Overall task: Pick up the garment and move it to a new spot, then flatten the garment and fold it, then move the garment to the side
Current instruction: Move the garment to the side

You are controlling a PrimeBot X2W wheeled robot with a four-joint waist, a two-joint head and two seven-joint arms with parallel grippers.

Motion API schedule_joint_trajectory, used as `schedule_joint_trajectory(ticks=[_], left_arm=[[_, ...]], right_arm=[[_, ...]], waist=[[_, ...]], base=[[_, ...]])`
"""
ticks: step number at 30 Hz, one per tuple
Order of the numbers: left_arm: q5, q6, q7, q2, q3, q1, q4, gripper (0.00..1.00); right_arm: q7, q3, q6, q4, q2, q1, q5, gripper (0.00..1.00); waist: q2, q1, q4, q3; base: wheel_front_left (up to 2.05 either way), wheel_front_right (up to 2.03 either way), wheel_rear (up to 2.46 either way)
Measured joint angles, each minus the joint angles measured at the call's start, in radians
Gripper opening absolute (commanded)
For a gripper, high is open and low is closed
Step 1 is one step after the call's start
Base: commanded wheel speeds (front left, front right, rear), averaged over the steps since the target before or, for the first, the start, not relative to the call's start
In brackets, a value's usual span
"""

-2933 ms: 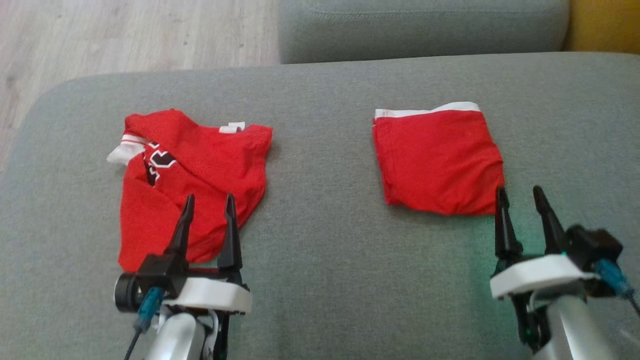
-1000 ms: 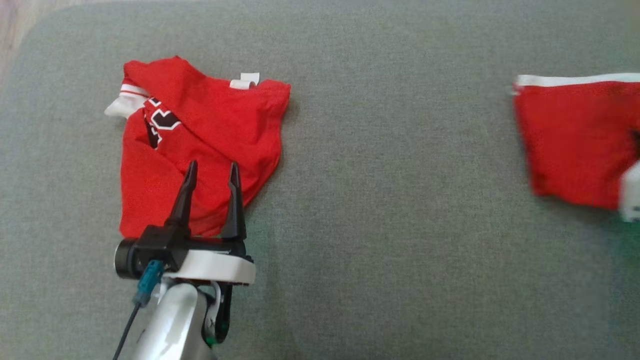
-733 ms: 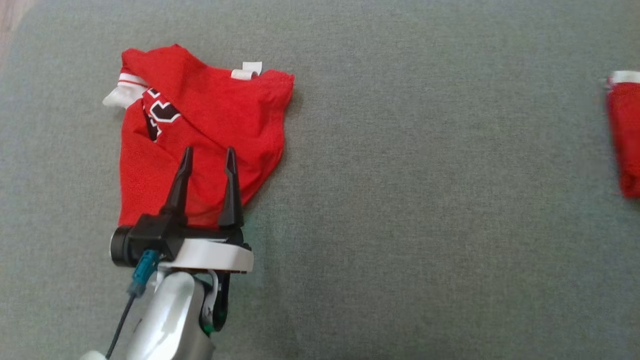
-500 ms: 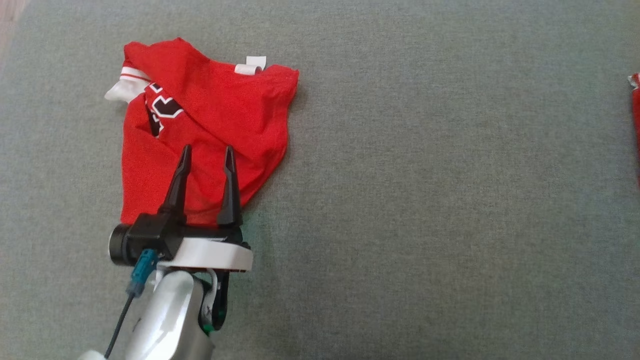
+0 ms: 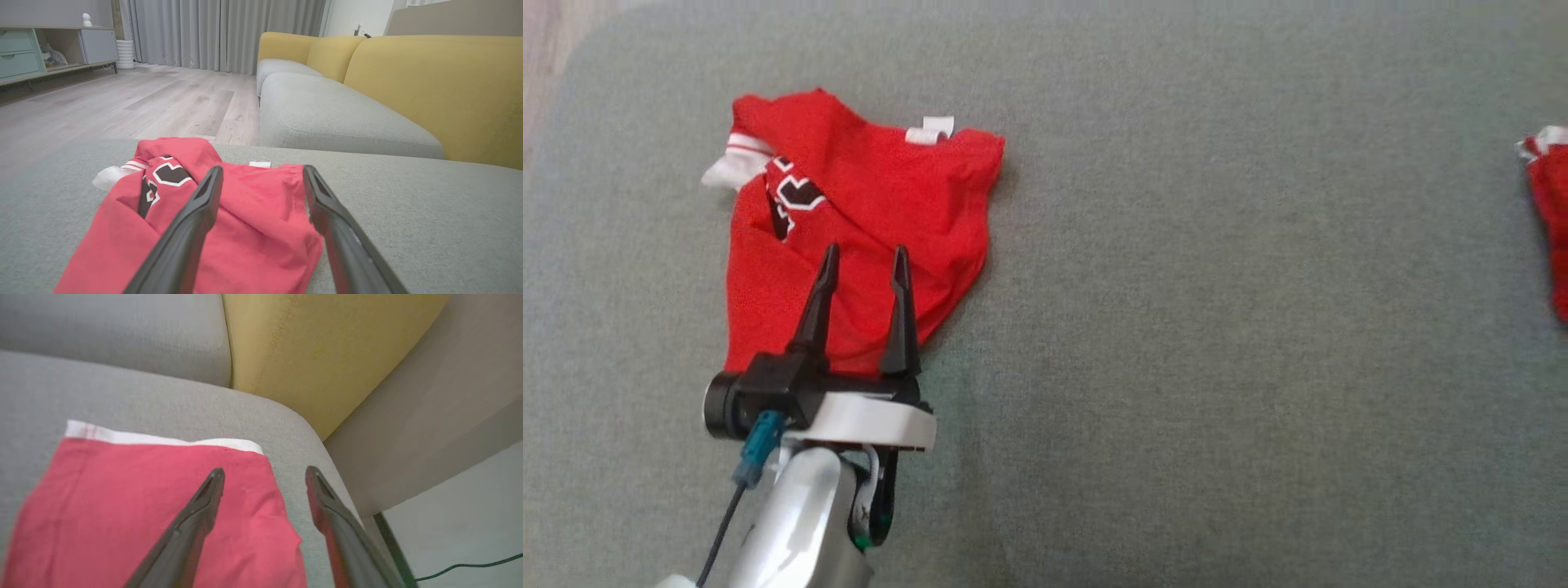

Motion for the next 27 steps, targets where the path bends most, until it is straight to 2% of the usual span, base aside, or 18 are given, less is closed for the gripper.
schedule_joint_trajectory(ticks=[4, 9, 13, 18, 23, 27], left_arm=[[0.002, 0.001, 0.000, 0.000, 0.005, 0.021, 0.003, 1.00], [0.004, 0.001, 0.000, 0.000, 0.020, 0.054, -0.001, 1.00], [0.011, 0.001, 0.000, 0.000, 0.030, 0.074, -0.004, 1.00], [0.011, 0.001, 0.000, 0.001, 0.039, 0.103, -0.007, 1.00], [0.011, 0.002, 0.000, 0.001, 0.039, 0.113, -0.012, 1.00], [0.011, 0.003, 0.000, 0.001, 0.037, 0.132, -0.004, 1.00]], right_arm=[[-0.035, -0.028, 0.000, -0.054, 0.097, 0.000, 0.014, 1.00], [-0.093, 0.026, 0.000, -0.187, 0.211, 0.007, 0.055, 1.00], [-0.095, 0.084, 0.000, -0.352, 0.312, 0.037, 0.110, 1.00], [-0.094, 0.141, 0.000, -0.564, 0.422, 0.160, 0.223, 1.00], [-0.121, 0.191, 0.000, -0.694, 0.488, 0.311, 0.269, 1.00], [-0.155, 0.213, 0.000, -0.701, 0.503, 0.438, 0.283, 1.00]], waist=[[0.0000, -0.0001, -0.014, -0.049], [0.0000, -0.0001, -0.036, -0.110], [0.0000, -0.0002, -0.054, -0.158], [0.0000, -0.0002, -0.072, -0.202], [0.0000, -0.0001, -0.073, -0.222], [0.0000, -0.0001, -0.066, -0.230]], base=[[0.00, 0.00, 0.00], [0.00, 0.00, 0.00], [0.00, 0.00, 0.00], [0.00, 0.00, 0.00], [0.00, 0.00, 0.00], [0.00, 0.00, 0.00]])
